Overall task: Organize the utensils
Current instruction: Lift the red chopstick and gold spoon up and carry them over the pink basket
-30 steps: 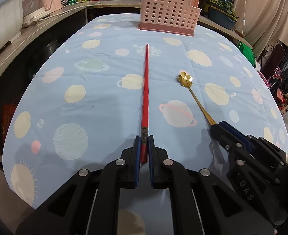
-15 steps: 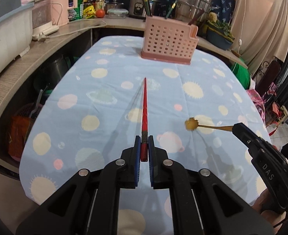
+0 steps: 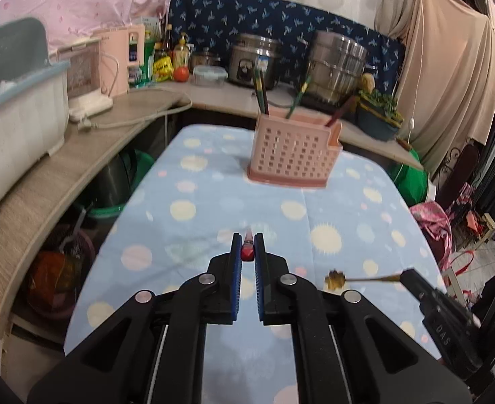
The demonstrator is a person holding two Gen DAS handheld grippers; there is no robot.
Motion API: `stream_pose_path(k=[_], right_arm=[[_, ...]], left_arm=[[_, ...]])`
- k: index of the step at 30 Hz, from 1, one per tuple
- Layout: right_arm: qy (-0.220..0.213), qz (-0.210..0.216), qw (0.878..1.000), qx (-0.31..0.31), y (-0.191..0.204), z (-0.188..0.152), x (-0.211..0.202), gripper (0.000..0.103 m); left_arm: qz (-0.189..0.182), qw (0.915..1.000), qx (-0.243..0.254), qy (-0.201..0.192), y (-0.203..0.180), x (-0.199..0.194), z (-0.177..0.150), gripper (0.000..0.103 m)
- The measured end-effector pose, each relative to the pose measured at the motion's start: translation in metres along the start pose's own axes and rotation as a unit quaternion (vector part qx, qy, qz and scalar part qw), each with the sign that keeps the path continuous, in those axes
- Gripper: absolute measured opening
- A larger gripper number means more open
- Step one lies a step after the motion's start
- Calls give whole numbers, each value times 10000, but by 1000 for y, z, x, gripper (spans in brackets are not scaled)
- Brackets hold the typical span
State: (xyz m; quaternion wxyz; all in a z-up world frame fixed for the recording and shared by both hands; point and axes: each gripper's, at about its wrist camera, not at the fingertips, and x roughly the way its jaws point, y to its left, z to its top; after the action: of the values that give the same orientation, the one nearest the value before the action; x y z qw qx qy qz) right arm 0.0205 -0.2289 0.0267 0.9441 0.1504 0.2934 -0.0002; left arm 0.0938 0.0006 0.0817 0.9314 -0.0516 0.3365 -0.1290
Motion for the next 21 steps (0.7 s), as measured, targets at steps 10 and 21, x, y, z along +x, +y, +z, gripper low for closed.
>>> stream_pose_path(k=[10, 21], right_arm=[[-190, 44, 9998, 23, -9, 40, -2, 2], [-562, 143, 9981, -187, -12, 118, 9, 2]], left_arm=[[-110, 9985, -48, -539, -4, -5, 71, 7], [-219, 9941, 83, -1060, -26, -4, 148, 7]])
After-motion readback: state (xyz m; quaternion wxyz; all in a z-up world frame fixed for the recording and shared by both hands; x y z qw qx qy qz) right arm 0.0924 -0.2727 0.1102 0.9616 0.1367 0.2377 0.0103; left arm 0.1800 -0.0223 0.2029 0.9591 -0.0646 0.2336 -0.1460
